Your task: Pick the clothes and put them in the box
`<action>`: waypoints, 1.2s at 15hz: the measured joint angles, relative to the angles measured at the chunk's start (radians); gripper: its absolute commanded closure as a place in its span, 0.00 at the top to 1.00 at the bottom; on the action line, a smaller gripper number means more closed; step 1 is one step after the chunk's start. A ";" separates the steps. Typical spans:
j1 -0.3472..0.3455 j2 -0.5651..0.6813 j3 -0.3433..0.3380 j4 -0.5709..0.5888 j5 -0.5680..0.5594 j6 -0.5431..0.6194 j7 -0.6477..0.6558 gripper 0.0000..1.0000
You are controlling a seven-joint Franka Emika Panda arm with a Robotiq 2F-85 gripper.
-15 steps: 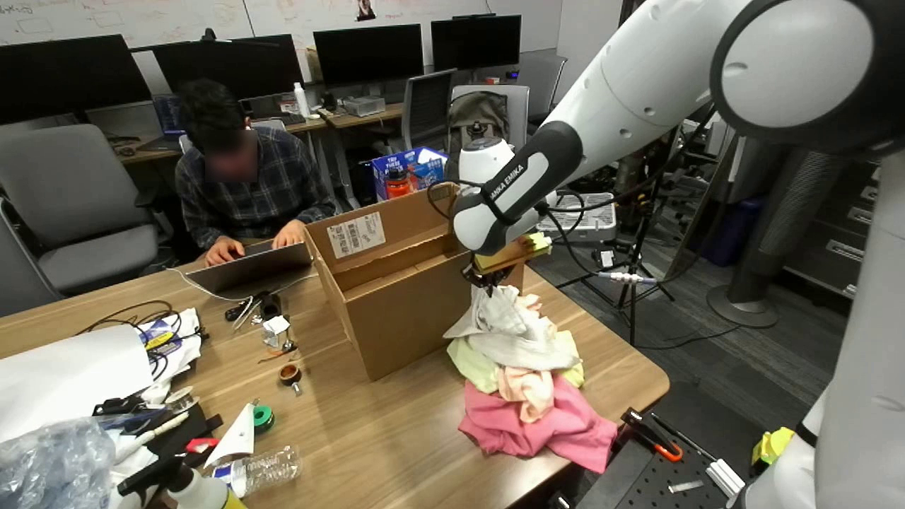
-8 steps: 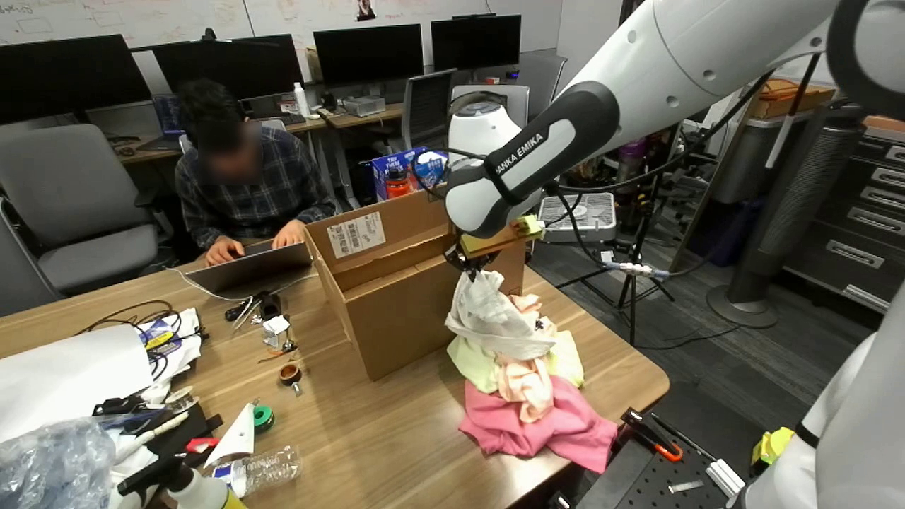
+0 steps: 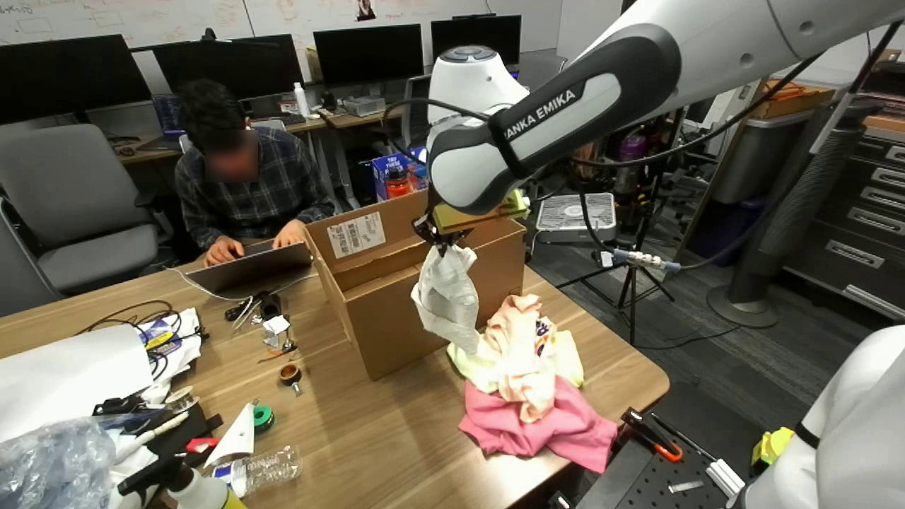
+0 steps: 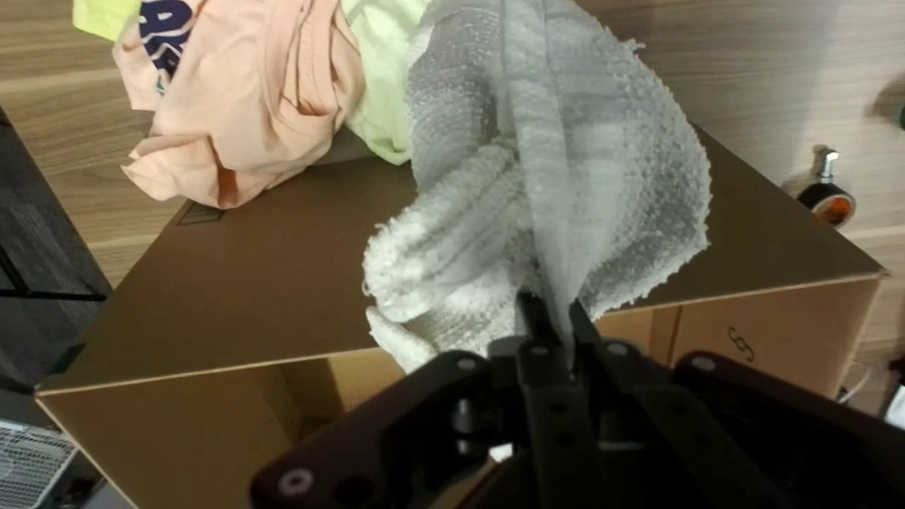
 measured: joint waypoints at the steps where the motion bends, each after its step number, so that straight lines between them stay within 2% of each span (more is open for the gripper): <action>1: 0.001 -0.017 0.016 0.002 0.000 0.000 0.021 0.02; 5: 0.008 -0.069 0.079 0.022 0.000 0.000 0.120 0.02; 10: 0.011 -0.086 0.151 0.076 -0.006 0.001 0.318 0.02; 18: 0.010 -0.029 0.179 0.188 -0.156 0.001 0.653 0.02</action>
